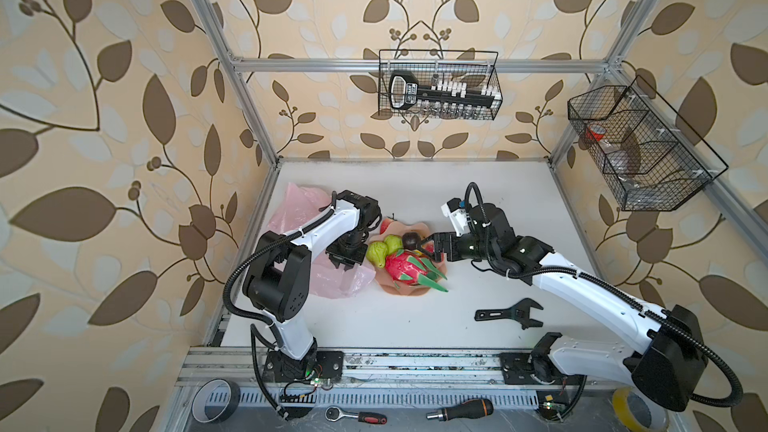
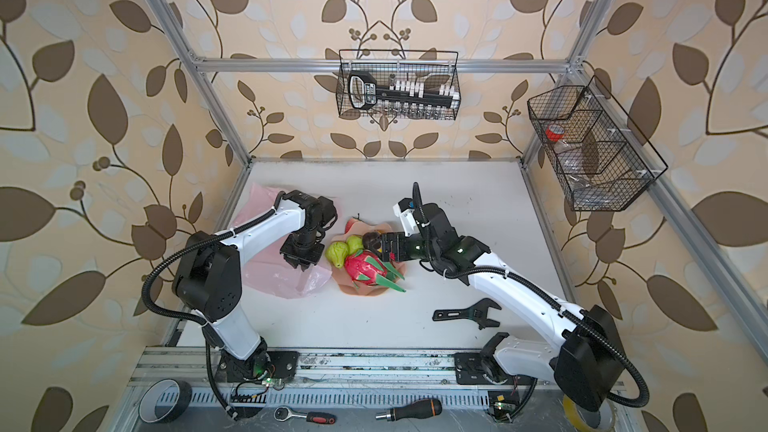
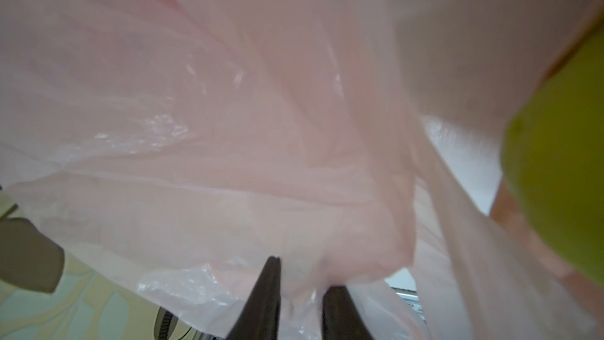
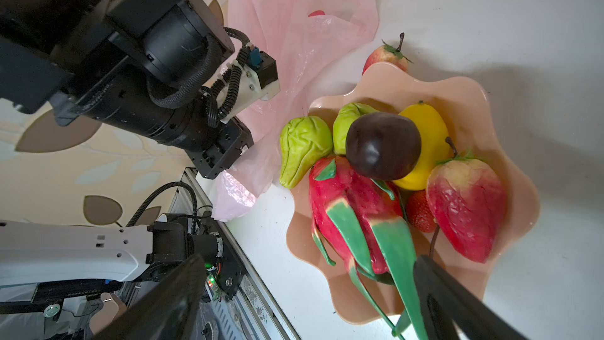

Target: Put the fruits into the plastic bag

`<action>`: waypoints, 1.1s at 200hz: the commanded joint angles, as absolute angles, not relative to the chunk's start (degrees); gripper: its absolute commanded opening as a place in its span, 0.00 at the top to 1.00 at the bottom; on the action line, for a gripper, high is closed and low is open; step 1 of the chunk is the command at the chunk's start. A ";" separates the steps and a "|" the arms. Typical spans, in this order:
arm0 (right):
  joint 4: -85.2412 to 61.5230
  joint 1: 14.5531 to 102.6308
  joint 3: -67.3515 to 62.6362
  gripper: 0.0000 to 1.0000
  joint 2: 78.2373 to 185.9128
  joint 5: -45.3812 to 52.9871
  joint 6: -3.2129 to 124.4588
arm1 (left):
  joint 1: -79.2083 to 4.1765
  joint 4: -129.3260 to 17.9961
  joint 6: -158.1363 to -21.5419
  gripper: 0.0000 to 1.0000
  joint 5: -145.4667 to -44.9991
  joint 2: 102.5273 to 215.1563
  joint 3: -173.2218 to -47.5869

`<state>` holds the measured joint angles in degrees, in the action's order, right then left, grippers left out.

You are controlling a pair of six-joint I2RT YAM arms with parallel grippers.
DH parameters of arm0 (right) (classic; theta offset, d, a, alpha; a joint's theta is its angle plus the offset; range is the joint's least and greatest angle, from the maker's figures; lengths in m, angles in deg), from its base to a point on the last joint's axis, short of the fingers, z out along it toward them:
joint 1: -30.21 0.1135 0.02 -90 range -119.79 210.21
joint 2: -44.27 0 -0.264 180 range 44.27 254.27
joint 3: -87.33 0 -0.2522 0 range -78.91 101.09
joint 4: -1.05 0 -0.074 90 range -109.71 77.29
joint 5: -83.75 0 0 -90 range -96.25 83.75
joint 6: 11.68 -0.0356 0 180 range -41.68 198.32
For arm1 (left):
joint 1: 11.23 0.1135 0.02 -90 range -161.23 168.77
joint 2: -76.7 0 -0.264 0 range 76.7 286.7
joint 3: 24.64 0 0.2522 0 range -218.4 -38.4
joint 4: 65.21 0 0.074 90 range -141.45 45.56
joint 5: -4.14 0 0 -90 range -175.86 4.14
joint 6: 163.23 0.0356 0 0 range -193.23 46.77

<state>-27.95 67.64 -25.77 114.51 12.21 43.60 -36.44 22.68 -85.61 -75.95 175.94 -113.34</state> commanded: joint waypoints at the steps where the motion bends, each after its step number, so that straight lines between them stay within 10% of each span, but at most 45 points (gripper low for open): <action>1: -26.54 67.86 -26.11 0.00 114.08 12.10 42.92 | -36.89 24.45 -86.31 0.91 -72.90 174.29 -114.09; 220: -26.72 79.64 5.74 0.12 146.59 -0.19 43.49 | -27.98 22.27 -85.64 0.99 -71.26 144.46 -119.07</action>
<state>-22.88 82.74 0.48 146.36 6.13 41.59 -29.58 22.31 -87.06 -69.48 145.91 -117.86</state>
